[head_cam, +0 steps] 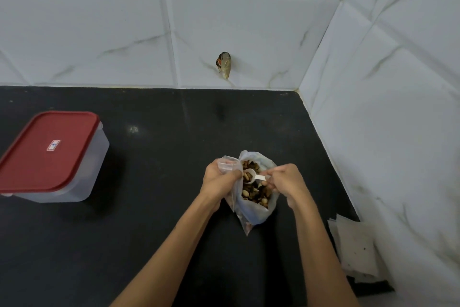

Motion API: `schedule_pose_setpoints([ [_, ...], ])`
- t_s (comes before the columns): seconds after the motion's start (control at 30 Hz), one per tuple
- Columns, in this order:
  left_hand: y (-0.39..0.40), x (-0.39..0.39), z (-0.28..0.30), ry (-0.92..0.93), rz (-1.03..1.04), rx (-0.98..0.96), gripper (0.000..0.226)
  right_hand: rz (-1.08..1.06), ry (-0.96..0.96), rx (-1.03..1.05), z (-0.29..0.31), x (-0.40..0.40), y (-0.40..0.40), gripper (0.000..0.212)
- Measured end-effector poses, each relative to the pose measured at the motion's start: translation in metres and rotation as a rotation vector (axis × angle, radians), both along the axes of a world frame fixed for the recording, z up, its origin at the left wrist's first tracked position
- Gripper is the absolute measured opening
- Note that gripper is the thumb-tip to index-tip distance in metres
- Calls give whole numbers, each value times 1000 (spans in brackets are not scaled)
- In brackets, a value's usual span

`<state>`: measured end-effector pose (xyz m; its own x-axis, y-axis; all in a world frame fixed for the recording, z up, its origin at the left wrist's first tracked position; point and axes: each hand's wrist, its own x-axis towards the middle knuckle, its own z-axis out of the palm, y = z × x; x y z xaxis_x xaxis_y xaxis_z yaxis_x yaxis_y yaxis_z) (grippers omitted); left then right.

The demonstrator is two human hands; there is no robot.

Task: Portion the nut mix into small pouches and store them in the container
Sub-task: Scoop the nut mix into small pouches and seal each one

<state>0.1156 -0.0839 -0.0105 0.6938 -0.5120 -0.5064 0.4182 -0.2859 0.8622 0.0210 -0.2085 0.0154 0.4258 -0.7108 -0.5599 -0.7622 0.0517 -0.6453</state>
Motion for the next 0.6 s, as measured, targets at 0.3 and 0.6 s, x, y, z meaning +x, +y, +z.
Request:
schedule_pose_setpoints([
  [0.3,3,1,13,6,-66,16,42,-151,-174,218,-1,-11,1,26],
  [0.6,4,-1,17,-211,-88,97,38,-259,-285,248,6,-17,5,23],
])
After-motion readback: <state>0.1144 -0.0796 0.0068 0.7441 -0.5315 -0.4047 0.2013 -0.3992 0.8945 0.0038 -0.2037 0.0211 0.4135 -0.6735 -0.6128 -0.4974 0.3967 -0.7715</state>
